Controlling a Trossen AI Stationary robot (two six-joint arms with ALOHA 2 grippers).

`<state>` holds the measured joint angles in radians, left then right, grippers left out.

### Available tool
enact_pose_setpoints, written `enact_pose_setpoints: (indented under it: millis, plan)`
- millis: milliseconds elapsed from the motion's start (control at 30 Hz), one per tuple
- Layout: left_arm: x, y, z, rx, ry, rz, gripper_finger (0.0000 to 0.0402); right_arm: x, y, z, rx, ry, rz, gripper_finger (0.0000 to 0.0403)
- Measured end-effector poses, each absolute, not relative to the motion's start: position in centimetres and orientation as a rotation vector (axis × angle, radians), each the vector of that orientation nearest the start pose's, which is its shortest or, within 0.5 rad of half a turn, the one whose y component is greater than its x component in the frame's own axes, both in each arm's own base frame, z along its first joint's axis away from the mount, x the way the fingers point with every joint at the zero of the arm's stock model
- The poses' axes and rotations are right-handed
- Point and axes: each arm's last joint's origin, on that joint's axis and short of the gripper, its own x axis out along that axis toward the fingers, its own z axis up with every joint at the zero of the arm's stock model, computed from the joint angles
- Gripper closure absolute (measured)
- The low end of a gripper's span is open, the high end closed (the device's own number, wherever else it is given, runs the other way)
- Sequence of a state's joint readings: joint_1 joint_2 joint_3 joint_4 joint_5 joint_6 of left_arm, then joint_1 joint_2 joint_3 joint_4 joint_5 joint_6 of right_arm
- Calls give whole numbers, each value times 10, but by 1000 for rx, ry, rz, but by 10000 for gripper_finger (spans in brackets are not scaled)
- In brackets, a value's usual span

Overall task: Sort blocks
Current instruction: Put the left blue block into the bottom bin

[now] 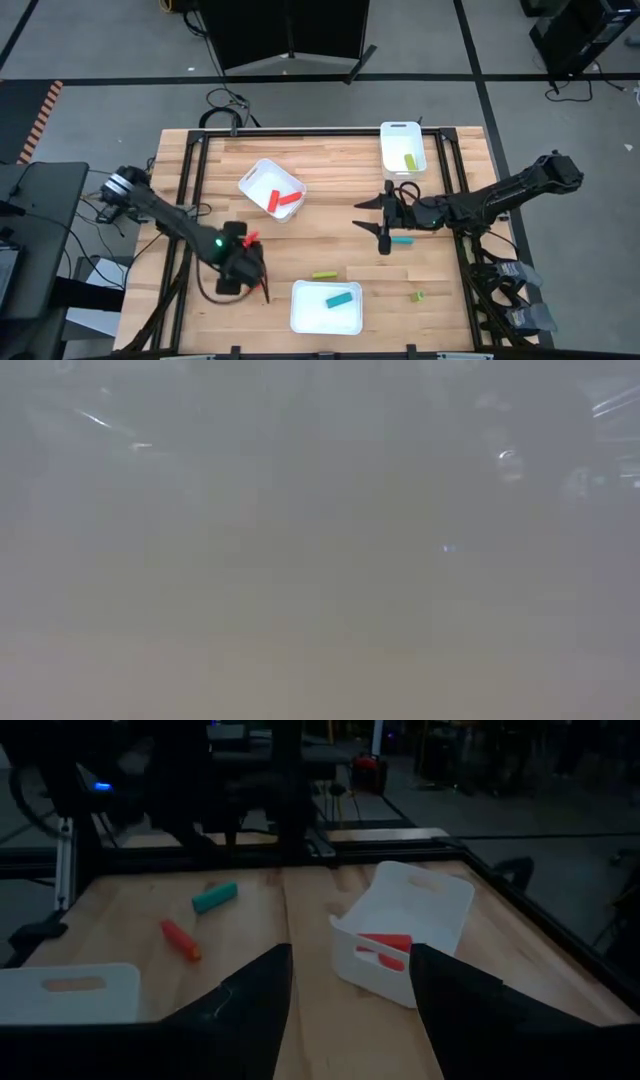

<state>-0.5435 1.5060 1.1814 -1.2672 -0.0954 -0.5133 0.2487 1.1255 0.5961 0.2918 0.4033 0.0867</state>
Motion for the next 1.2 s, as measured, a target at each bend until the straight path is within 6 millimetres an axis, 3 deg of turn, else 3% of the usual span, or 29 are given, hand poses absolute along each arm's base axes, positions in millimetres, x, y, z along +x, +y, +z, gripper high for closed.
enact_pose_setpoints:
  millis: [167,400,600,967,1100,1200]
  plan:
    - [214,-149,218,134,1694,7,179,235,51,248,9,213,-151,188]
    - [201,-161,193,187,1726,-51,161,235,51,249,6,207,-151,188]
    - [187,-162,172,201,1759,-94,158,235,51,249,12,206,-151,188]
    - [180,-155,142,174,1707,-94,159,235,51,249,15,200,-151,188]
    - [178,-152,138,127,1716,-63,187,235,51,249,15,200,-152,188]
    - [179,-154,139,121,1710,-67,246,235,51,249,15,199,-152,188]
